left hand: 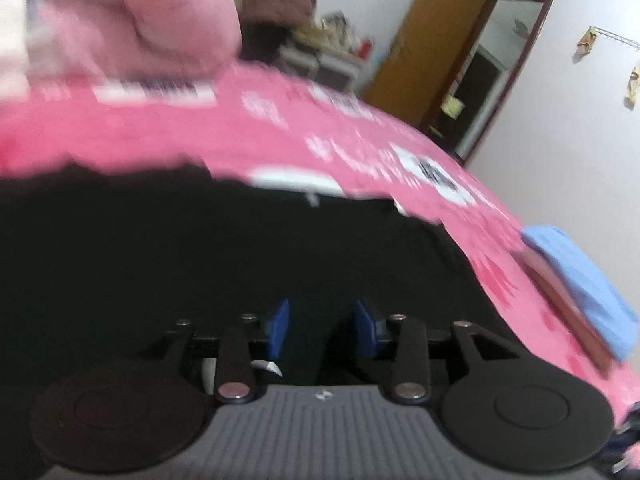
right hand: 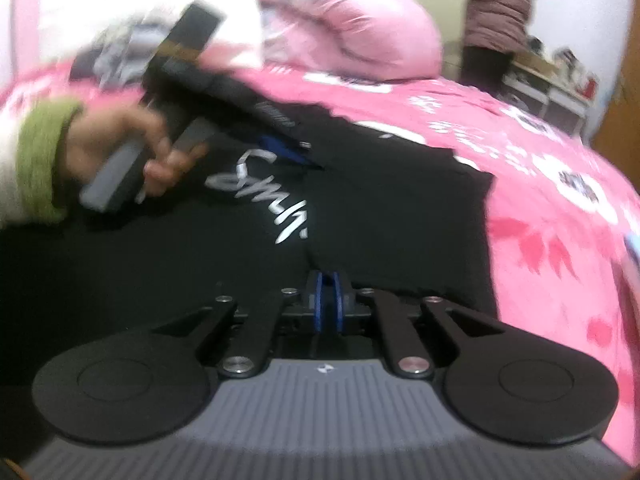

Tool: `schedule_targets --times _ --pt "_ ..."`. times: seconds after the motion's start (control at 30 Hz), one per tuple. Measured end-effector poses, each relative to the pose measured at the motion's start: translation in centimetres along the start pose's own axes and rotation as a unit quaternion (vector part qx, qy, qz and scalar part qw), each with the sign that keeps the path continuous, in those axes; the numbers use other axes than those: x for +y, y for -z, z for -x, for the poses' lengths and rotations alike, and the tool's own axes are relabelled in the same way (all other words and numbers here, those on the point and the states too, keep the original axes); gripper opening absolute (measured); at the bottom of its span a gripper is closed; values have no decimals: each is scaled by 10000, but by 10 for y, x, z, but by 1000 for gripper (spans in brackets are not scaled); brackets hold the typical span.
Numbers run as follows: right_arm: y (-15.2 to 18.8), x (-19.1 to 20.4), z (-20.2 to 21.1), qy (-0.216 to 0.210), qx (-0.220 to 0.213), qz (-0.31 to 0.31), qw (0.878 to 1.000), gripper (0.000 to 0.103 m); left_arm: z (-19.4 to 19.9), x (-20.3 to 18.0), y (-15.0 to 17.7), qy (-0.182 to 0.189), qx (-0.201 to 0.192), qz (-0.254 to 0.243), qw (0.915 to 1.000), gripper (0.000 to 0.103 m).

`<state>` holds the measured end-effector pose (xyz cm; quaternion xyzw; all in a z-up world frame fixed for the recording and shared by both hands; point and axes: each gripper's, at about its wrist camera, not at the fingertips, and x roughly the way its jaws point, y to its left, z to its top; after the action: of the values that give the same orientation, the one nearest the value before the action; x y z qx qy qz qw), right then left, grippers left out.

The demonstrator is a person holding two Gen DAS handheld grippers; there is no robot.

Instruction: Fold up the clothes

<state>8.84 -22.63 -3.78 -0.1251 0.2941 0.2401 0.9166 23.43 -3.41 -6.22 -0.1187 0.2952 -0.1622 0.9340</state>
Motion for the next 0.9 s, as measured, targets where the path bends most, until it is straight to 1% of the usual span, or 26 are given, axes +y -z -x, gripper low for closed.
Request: schedule_targets --times 0.03,0.07,0.13,0.2,0.23,0.3,0.37,0.43,0.47,0.5,0.53,0.57,0.63,0.7,0.8,0.9 --pt "1 -9 6 12 -45 -206 9998 6 3 0 -1 -39 -62 -48 10000 37" --pt "1 -20 10 114 -91 -416 9990 6 5 -5 2 -4 -63 -212 9998 37" --pt "2 -43 13 474 -83 -800 9956 6 6 -24 14 211 52 -770 9968 37" --pt "2 -60 5 767 28 -1052 9915 6 6 -43 26 426 168 -1326 9901 37" --pt "2 -68 1 905 82 -1175 9889 6 7 -53 32 533 225 -1602 9854 37" --pt "4 -74 -8 926 149 -1333 9866 6 8 -71 44 746 340 -2149 9732 37" --pt "7 -75 -16 984 230 -1388 9852 6 9 -90 55 955 453 -2689 9574 36" --pt "12 -75 -20 1034 337 -1399 9842 6 10 -109 67 1161 564 -3218 9380 34" --pt "15 -76 -22 1040 396 -1427 9835 6 12 -115 71 1210 570 -3407 9306 33" --pt "19 -77 -23 1040 450 -1480 9825 6 17 -115 72 1207 528 -3526 9264 33" --pt "22 -79 -23 1021 499 -1518 9819 6 20 -115 71 1223 500 -3577 9244 33" --pt "22 -82 -21 980 497 -1557 9817 6 24 -113 67 1268 478 -3526 9259 34" --pt "22 -86 -16 902 490 -1630 9813 6 29 -110 55 1375 409 -3342 9315 34" --pt "12 -89 -13 910 419 -1542 9830 6 26 -108 44 1428 332 -3127 9385 34" --pt "-10 -95 -19 817 373 -1411 9859 6 10 -105 29 1353 303 -2771 9508 33" --pt "-35 -104 -43 705 427 -1268 9885 6 -15 -101 32 1249 558 -2466 9594 33"
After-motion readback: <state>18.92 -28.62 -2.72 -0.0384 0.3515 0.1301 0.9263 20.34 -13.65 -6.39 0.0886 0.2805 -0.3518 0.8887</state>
